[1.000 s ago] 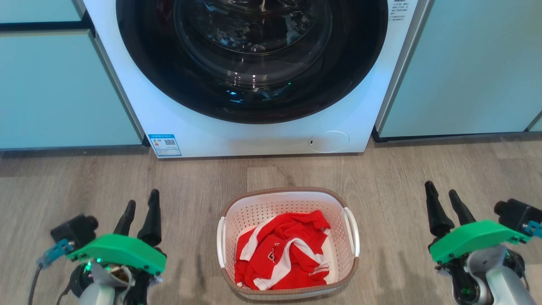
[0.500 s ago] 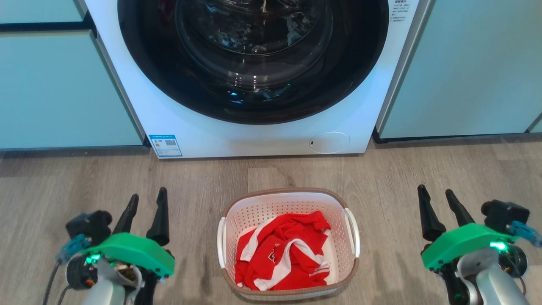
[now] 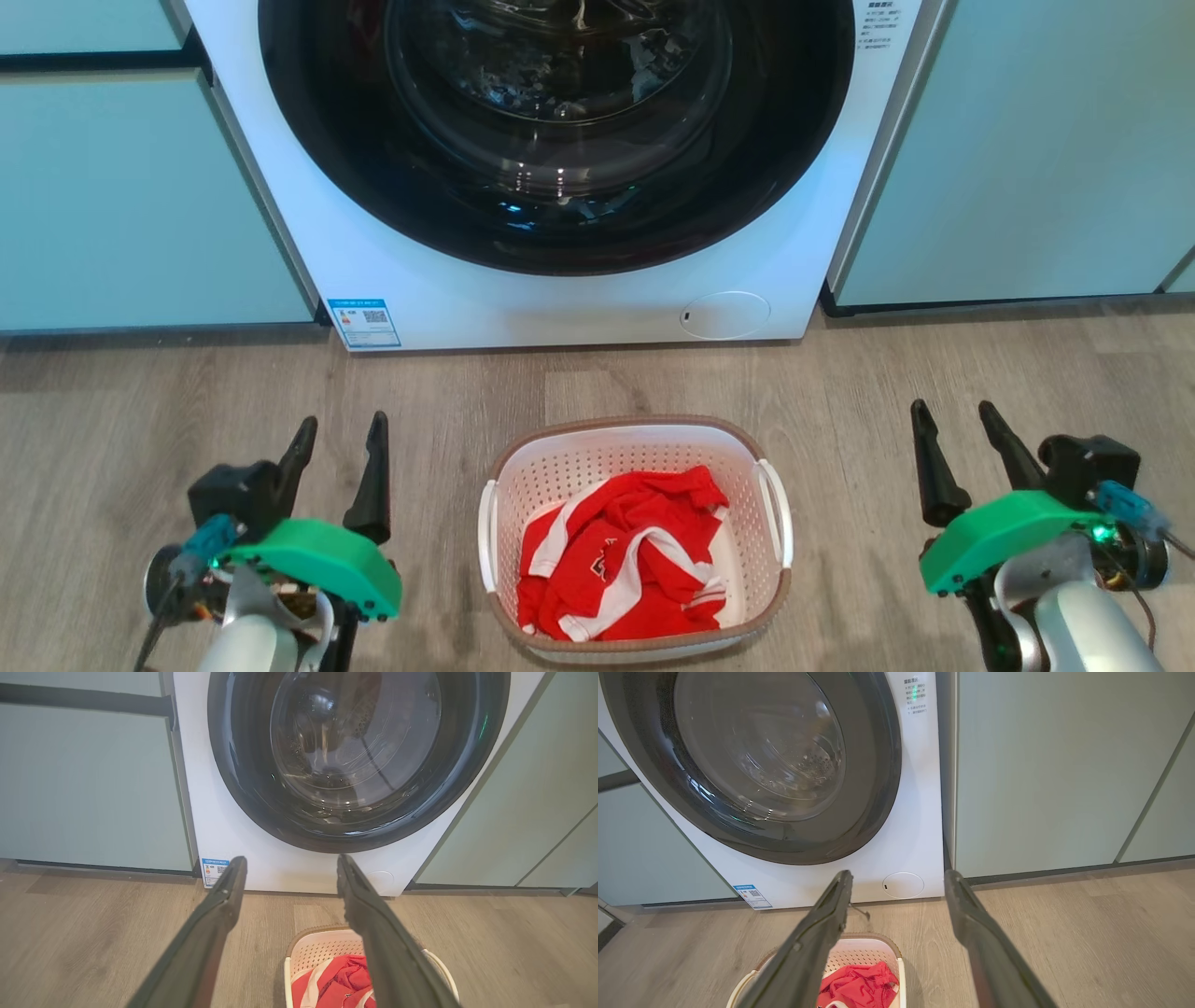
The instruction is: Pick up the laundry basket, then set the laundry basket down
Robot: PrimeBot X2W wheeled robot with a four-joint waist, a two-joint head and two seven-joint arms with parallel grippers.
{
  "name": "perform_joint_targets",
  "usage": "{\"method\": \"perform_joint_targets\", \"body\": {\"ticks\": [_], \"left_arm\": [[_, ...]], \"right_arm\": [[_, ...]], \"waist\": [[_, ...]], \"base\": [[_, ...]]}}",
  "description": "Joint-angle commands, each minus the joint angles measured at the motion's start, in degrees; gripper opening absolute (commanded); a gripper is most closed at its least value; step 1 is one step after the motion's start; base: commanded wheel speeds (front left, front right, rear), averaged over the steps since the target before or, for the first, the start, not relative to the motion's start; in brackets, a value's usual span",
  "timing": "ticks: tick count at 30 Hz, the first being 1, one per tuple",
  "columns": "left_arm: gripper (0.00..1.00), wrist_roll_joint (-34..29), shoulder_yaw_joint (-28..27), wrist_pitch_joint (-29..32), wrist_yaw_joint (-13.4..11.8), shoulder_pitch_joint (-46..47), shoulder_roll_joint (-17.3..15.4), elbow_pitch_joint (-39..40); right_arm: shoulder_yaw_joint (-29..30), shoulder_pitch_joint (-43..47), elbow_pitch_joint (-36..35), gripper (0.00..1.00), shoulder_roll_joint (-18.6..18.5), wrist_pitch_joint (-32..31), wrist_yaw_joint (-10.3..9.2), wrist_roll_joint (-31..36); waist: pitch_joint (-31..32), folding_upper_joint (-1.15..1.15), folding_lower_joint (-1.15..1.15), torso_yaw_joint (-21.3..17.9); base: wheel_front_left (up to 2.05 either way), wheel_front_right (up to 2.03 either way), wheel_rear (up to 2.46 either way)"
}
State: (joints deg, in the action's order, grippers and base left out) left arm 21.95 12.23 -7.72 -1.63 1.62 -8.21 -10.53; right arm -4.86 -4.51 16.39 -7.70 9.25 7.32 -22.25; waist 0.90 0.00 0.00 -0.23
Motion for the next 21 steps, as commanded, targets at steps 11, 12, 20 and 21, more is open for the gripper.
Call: {"method": "perform_joint_targets", "body": {"ticks": [11, 12, 20, 21], "left_arm": [[1.00, -8.5, 0.1, -0.9, -2.2, 3.6, -1.8, 2.9], [1.00, -9.1, 0.2, -0.8, -2.4, 3.6, -1.9, 2.9], [1.00, -11.8, 0.0, -0.5, -3.8, 3.2, -1.5, 3.3], [1.00, -12.4, 0.2, -0.5, -3.9, 3.1, -1.6, 3.4]], "right_arm": [[-1.5, -2.6, -1.3, 1.00, -1.1, 2.7, 0.15, 7.4], [-1.6, -2.6, -1.3, 1.00, -1.2, 2.9, 0.15, 7.9], [-1.9, -2.4, -0.8, 1.00, -0.8, 4.3, 0.16, 10.5], [-2.0, -2.4, -0.7, 1.00, -0.9, 4.4, 0.16, 10.9]], "waist": [[0.0, 0.00, 0.00, -0.2], [0.0, 0.00, 0.00, -0.2], [0.1, 0.00, 0.00, -0.1], [0.1, 0.00, 0.00, -0.1]], "base": [[0.00, 0.00, 0.00], [0.00, 0.00, 0.00], [0.00, 0.00, 0.00], [0.00, 0.00, 0.00]]}}
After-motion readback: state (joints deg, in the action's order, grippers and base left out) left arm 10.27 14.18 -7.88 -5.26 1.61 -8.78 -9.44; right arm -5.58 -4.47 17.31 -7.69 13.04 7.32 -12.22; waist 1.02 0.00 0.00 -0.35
